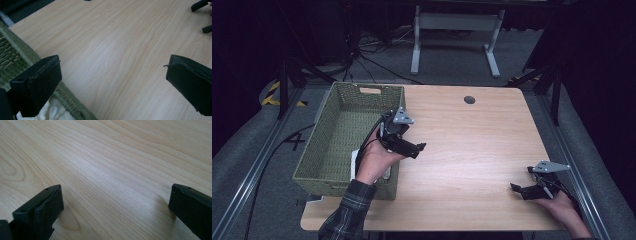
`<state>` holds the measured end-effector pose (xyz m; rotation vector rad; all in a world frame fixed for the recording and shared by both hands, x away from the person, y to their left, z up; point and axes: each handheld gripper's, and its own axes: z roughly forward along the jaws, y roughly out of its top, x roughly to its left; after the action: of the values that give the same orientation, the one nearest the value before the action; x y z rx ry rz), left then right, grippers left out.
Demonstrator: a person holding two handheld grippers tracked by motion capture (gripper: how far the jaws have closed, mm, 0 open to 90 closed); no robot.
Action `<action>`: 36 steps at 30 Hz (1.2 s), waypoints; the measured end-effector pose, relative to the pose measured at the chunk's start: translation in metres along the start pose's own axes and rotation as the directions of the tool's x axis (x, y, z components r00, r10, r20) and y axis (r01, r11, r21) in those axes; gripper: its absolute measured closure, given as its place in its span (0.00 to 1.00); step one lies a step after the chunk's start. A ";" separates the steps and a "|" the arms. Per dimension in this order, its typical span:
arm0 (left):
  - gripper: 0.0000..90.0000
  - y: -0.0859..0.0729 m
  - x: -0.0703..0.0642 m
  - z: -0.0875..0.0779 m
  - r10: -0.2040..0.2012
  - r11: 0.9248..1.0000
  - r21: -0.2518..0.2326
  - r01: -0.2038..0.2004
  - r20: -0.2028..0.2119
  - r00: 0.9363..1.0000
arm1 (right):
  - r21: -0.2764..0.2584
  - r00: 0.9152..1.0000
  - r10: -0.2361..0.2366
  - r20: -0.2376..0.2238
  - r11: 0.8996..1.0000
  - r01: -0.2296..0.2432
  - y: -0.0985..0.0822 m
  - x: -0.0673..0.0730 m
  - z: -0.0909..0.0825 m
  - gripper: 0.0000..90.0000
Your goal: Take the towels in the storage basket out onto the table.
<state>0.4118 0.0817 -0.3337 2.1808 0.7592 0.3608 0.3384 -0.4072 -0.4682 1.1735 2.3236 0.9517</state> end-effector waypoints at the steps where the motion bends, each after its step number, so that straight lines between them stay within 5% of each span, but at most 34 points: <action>1: 0.01 -0.002 0.002 -0.001 -0.008 1.000 -0.005 0.008 -0.004 1.000 | 0.000 1.000 0.000 0.000 1.000 0.000 0.000 0.000 0.000 0.00; 13: 0.02 -0.017 0.026 -0.018 -0.031 1.000 -0.007 0.031 -0.051 0.998 | 0.001 1.000 0.002 -0.001 1.000 -0.002 0.000 0.000 0.000 0.00; 22: 0.02 -0.032 0.043 -0.025 -0.088 0.996 -0.027 0.086 -0.079 0.993 | -0.001 1.000 0.003 -0.001 1.000 -0.003 0.000 0.000 0.000 0.00; 36: 0.07 -0.065 0.077 -0.012 -0.147 0.984 0.075 0.160 -0.154 0.977 | 0.000 1.000 0.002 0.000 1.000 -0.002 0.000 0.000 0.000 0.00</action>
<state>0.4400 0.1702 -0.3742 2.1766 1.0376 0.4200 0.3389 -0.4069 -0.4681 1.1760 2.3235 0.9523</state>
